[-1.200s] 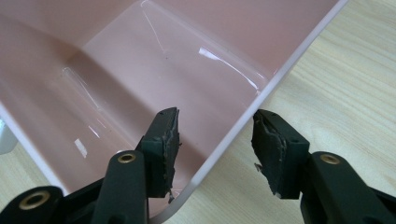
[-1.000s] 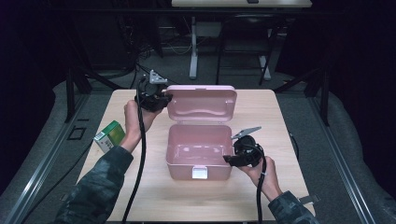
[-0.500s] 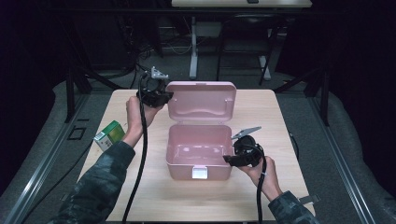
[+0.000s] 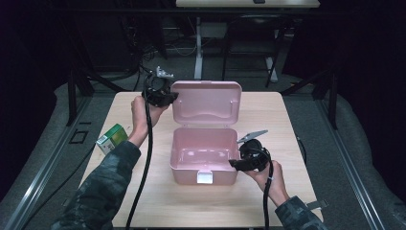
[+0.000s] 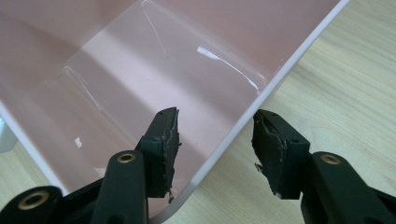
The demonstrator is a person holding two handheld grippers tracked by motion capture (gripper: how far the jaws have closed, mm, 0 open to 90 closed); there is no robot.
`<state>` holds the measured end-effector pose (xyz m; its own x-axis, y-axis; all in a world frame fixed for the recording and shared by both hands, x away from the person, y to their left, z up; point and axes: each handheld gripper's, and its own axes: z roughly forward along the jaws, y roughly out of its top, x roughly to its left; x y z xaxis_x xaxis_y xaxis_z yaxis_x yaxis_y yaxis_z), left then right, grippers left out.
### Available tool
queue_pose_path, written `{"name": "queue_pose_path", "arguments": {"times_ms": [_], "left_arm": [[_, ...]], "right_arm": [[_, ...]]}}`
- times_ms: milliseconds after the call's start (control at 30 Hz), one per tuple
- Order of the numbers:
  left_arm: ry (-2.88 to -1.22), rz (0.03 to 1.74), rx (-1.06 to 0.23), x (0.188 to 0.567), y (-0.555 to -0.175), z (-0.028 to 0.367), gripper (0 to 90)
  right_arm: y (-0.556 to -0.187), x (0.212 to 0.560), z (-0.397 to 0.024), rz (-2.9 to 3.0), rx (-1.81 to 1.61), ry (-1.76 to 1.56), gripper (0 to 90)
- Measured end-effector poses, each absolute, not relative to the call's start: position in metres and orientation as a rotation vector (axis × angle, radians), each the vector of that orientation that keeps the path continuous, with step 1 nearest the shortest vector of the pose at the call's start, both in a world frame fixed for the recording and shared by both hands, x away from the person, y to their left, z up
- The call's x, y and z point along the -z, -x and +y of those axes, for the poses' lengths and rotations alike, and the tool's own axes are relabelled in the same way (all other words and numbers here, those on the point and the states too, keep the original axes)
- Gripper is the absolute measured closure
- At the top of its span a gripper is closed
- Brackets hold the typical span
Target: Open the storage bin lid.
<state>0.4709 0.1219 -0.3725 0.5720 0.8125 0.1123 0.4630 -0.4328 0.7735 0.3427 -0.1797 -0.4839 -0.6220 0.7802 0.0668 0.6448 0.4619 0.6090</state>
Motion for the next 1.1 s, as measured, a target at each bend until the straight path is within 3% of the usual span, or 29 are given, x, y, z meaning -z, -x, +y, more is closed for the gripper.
{"name": "queue_pose_path", "arguments": {"times_ms": [1100], "left_arm": [[-2.097, 1.123, -0.574, 0.391, -0.51, 0.116, 79.1]], "right_arm": [[-0.343, 0.484, -0.18, 2.491, -0.895, -1.229, 50.2]]}}
